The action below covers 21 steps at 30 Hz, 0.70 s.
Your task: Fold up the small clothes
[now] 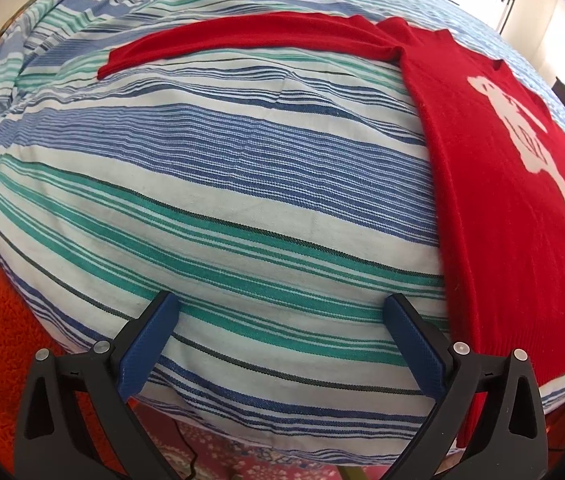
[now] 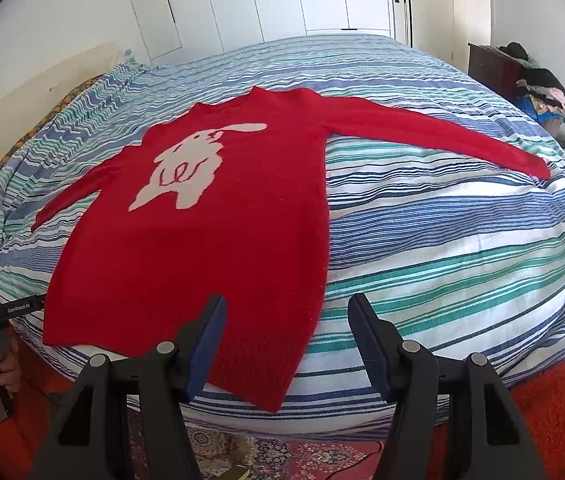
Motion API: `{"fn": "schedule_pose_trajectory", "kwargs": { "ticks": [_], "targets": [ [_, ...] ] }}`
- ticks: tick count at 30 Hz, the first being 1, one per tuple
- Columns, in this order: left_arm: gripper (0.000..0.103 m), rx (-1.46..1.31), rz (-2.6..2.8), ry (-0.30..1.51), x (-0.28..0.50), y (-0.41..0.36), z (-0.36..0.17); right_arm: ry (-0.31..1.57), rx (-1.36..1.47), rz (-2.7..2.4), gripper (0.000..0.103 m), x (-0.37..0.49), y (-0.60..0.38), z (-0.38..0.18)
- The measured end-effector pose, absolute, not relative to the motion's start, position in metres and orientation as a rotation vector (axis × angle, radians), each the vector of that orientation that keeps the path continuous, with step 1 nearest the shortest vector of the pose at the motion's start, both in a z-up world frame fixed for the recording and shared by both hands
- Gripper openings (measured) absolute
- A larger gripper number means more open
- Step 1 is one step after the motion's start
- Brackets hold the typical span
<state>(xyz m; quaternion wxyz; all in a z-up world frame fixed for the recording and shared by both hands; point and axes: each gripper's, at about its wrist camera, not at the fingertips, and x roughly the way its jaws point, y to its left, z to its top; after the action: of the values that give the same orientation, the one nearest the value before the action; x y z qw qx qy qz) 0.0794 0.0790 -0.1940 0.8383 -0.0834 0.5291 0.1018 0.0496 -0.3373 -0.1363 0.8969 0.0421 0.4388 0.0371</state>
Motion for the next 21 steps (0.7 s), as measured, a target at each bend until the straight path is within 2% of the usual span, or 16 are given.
{"fn": "schedule_pose_trajectory", "kwargs": {
  "ticks": [21],
  "targets": [
    [0.103,-0.171,0.218,1.12,0.0814,0.0788,-0.1958,0.903,0.085,0.08,0.063,0.049,-0.3367,-0.1351]
  ]
}}
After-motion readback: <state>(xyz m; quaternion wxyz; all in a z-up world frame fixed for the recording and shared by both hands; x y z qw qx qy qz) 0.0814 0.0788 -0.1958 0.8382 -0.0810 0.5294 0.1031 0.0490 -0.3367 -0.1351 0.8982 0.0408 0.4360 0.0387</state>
